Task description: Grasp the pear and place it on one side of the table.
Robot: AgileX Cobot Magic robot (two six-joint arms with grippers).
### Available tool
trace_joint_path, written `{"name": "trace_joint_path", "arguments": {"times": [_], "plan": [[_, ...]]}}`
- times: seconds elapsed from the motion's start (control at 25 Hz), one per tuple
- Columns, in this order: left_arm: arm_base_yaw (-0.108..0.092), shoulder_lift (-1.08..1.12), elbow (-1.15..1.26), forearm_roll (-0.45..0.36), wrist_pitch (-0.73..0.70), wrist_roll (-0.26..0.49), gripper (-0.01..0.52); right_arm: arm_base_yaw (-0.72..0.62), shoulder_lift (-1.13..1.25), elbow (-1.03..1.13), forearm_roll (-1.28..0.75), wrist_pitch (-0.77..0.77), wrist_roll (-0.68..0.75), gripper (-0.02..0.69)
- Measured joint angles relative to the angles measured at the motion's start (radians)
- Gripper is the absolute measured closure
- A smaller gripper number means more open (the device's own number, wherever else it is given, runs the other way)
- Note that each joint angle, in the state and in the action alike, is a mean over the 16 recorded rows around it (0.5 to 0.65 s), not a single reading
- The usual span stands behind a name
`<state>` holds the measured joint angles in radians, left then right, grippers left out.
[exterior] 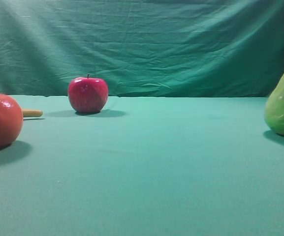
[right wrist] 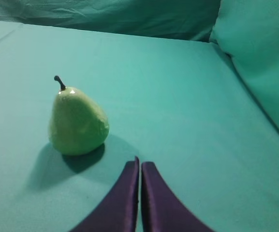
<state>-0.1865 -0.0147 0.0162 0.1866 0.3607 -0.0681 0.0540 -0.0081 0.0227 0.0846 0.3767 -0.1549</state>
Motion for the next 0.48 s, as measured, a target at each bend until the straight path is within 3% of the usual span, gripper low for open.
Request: {"name": "trace_joint_path", "arguments": {"times": [0.48], "plan": [[0.0, 0.0, 0.0, 0.0, 0.0, 0.0, 0.514, -0.001, -0.003, 0.003, 0.008, 0.012, 0.002, 0.665]]}}
